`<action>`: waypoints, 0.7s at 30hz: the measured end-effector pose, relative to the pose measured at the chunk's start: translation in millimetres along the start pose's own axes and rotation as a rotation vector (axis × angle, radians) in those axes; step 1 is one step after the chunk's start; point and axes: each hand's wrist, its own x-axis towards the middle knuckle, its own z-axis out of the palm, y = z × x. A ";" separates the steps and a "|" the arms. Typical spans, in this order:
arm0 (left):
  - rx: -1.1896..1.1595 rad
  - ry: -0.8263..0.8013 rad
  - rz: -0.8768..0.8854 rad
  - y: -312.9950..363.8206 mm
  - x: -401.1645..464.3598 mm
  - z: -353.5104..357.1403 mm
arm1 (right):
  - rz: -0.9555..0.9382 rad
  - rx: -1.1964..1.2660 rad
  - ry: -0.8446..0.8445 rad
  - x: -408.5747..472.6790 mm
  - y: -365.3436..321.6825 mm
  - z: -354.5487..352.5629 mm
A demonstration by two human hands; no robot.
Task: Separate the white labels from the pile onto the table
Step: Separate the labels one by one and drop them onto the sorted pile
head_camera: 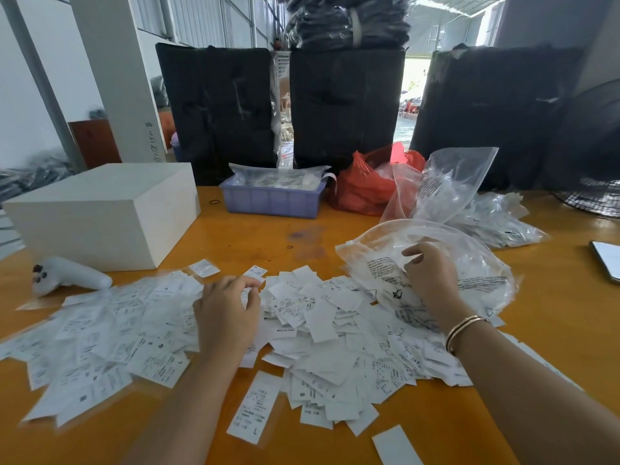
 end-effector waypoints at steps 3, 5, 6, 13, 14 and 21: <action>-0.020 -0.011 0.004 2.3 -0.3 -0.5 | -0.173 -0.050 0.151 -9.2 -9.7 -4.0; -0.079 -0.018 0.050 5.5 -1.0 -1.5 | -0.365 0.056 0.233 -18.5 -22.1 -7.2; -0.135 -0.024 0.086 7.1 -1.5 -1.8 | -0.464 0.137 0.225 -25.4 -29.4 -7.5; -0.718 -0.416 0.060 20.4 -8.0 -9.7 | -0.414 0.666 -0.350 -89.5 -64.7 22.2; -0.782 -0.476 0.034 20.4 -8.6 -9.5 | -0.372 0.708 -0.386 -94.8 -64.0 28.3; -0.770 -0.432 0.011 21.5 -10.7 -2.2 | -0.326 0.745 -0.428 -106.3 -57.6 44.9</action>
